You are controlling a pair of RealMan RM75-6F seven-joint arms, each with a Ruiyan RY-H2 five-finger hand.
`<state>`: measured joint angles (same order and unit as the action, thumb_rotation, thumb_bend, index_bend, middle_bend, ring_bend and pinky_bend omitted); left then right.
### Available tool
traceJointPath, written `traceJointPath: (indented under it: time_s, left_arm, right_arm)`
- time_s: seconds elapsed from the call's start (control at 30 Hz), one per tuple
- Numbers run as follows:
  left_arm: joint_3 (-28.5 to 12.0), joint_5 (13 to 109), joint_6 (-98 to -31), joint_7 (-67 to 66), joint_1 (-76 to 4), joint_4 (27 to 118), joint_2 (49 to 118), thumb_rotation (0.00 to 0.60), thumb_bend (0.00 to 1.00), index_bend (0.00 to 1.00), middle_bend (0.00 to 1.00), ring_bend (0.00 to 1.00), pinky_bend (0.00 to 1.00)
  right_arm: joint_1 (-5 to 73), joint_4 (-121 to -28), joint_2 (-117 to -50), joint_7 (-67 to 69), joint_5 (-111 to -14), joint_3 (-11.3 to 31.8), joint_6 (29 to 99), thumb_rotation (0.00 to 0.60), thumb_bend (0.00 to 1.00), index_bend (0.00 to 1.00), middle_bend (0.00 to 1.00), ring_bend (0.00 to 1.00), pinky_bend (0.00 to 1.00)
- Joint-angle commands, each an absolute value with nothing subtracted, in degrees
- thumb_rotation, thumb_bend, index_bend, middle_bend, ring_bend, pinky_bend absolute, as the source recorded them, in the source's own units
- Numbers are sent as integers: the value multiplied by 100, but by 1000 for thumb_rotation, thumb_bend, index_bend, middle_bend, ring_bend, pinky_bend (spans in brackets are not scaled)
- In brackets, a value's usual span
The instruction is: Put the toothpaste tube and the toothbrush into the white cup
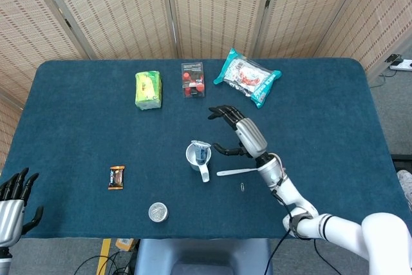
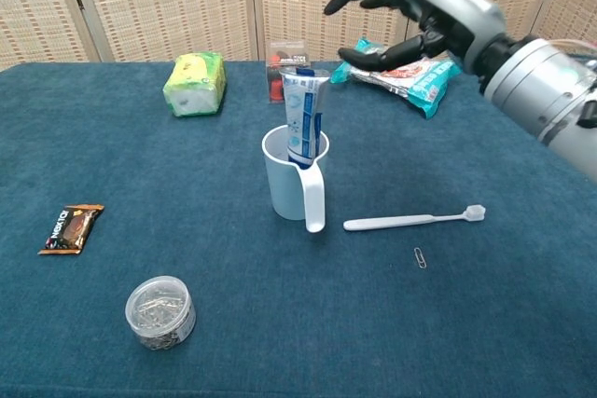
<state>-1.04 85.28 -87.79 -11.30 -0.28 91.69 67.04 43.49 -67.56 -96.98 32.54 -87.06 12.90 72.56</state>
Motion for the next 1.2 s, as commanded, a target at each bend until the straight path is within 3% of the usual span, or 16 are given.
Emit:
traceJointPath:
  time_s: [0.03, 0.33, 0.57, 1.07, 1.2]
  left_arm:
    - [-106, 8544, -8774, -1148, -42, 9192, 6702, 600, 441, 126, 22, 33, 141]
    - [-100, 8581, -8764, -1220, -71, 9275, 6701, 600, 441, 126, 22, 33, 141]
    - [-91, 8593, -8760, -1272, -81, 9326, 6697, 600, 441, 126, 22, 33, 141]
    - [-64, 8554, -8782, -1249, -39, 9325, 6674, 600, 441, 126, 22, 33, 141]
    - [-63, 8538, -8785, -1236, -29, 9312, 6670, 600, 441, 126, 22, 33, 141]
  right_arm:
    - [4047, -7374, -9167, 2665, -8606, 1279, 7347, 600, 276, 243, 326, 147, 124]
    - [3623, -7920, -8436, 1855, -8516, 923, 7234, 600, 245, 280, 411, 228, 131]
    - [3559, -7994, -8081, 1174, -8483, 508, 6607, 600, 162, 415, 439, 235, 144]
    - [3802, -7210, -8759, 159, -8778, 54, 5768, 600, 151, 418, 350, 217, 144]
    - [3865, -7108, -8926, 97, -8856, 60, 5738, 600, 239, 418, 336, 203, 144]
